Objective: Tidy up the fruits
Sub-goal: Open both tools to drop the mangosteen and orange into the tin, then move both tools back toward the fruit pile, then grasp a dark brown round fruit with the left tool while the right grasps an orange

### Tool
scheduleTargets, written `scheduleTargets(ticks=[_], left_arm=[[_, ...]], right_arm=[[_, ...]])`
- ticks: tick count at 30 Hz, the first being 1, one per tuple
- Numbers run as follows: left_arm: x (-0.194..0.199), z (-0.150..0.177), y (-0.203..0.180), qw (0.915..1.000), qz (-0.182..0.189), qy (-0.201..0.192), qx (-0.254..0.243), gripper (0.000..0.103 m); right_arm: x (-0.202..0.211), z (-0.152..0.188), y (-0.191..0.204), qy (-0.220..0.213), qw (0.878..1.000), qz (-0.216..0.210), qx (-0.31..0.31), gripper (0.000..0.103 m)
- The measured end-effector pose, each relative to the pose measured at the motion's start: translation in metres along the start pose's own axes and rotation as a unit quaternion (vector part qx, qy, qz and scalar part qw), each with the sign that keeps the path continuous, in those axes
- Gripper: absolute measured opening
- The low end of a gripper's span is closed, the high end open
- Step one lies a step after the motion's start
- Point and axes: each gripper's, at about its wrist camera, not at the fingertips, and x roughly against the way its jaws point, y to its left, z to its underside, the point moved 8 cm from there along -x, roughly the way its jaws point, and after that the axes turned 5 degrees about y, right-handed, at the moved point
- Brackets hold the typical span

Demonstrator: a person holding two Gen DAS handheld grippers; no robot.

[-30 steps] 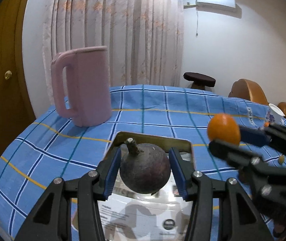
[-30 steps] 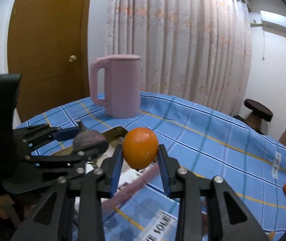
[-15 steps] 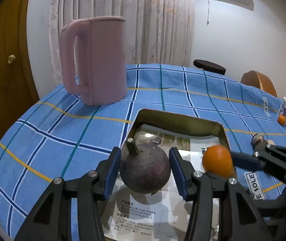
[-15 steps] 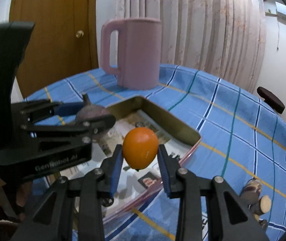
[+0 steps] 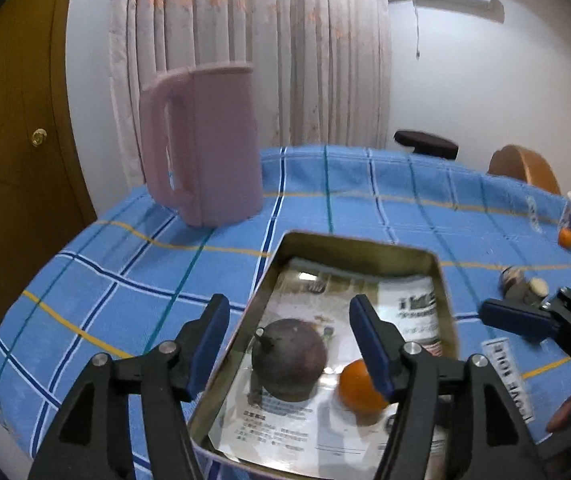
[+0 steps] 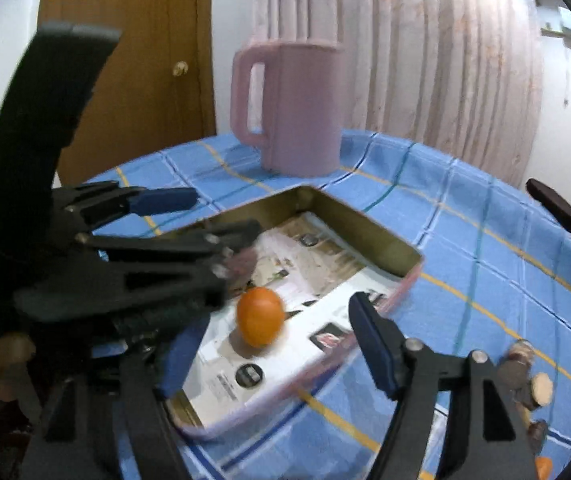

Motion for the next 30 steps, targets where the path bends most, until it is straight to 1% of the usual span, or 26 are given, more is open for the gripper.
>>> scheduleTargets(ticks=[1, 3, 6, 7, 8, 9, 11, 13, 16, 18, 19, 21, 22, 24, 25, 26, 27, 28, 30], left_arm=[[0.007, -0.003, -0.006, 0.9999, 0.008, -0.007, 0.003, 0.064], [0.016, -0.007, -0.020, 0.9995, 0.025, -0.017, -0.001, 0.064], [0.025, -0.009, -0.050, 0.9982, 0.052, -0.025, -0.016, 0.064], [0.028, -0.008, -0.066, 0.9971, 0.068, -0.025, -0.025, 0.064], [0.029, -0.008, -0.077, 0.9963, 0.076, -0.023, -0.032, 0.064], [0.029, -0.006, -0.089, 0.9953, 0.085, -0.019, -0.041, 0.064], [0.025, -0.003, -0.116, 0.9930, 0.103, -0.007, -0.059, 0.064], [0.020, 0.002, -0.140, 0.9903, 0.118, 0.003, -0.073, 0.064], [0.008, 0.010, -0.167, 0.9870, 0.131, 0.025, -0.090, 0.064], [0.000, 0.015, -0.180, 0.9846, 0.141, 0.039, -0.096, 0.064], [-0.005, 0.018, -0.184, 0.9842, 0.140, 0.047, -0.098, 0.064], [-0.012, 0.023, -0.191, 0.9833, 0.138, 0.060, -0.102, 0.064], [-0.015, 0.025, -0.194, 0.9823, 0.143, 0.065, -0.102, 0.064], [-0.018, 0.028, -0.199, 0.9814, 0.143, 0.071, -0.107, 0.064], [-0.019, 0.028, -0.202, 0.9807, 0.145, 0.073, -0.110, 0.064], [-0.019, 0.029, -0.204, 0.9804, 0.145, 0.073, -0.111, 0.064], [-0.021, 0.028, -0.207, 0.9802, 0.145, 0.074, -0.113, 0.064], [-0.022, 0.028, -0.210, 0.9794, 0.147, 0.078, -0.114, 0.064], [-0.023, 0.029, -0.216, 0.9780, 0.154, 0.082, -0.114, 0.064]], right_arm=[[0.011, 0.004, -0.008, -0.007, 1.000, 0.007, -0.006, 0.074], [0.028, 0.012, -0.024, -0.016, 0.999, 0.027, -0.015, 0.079], [0.056, 0.028, -0.060, -0.022, 0.996, 0.077, -0.040, 0.080], [0.065, 0.036, -0.075, -0.019, 0.994, 0.094, -0.054, 0.080], [0.071, 0.041, -0.086, -0.014, 0.992, 0.112, -0.061, 0.080], [0.079, 0.051, -0.103, -0.005, 0.987, 0.143, -0.070, 0.080], [0.088, 0.066, -0.127, 0.010, 0.981, 0.174, -0.090, 0.080], [0.093, 0.078, -0.145, 0.024, 0.975, 0.189, -0.111, 0.080], [0.093, 0.097, -0.167, 0.046, 0.970, 0.193, -0.143, 0.080], [0.094, 0.109, -0.175, 0.056, 0.969, 0.184, -0.155, 0.079], [0.090, 0.113, -0.179, 0.064, 0.969, 0.177, -0.162, 0.078], [0.088, 0.118, -0.181, 0.069, 0.968, 0.170, -0.170, 0.071], [0.084, 0.120, -0.183, 0.075, 0.968, 0.164, -0.174, 0.068], [0.084, 0.123, -0.182, 0.080, 0.969, 0.157, -0.175, 0.061], [0.081, 0.126, -0.181, 0.086, 0.969, 0.153, -0.174, 0.060], [0.076, 0.128, -0.182, 0.101, 0.968, 0.151, -0.174, 0.056], [0.072, 0.131, -0.182, 0.108, 0.968, 0.146, -0.176, 0.047], [0.070, 0.132, -0.181, 0.111, 0.968, 0.137, -0.178, 0.042], [0.072, 0.133, -0.183, 0.101, 0.968, 0.136, -0.183, 0.042]])
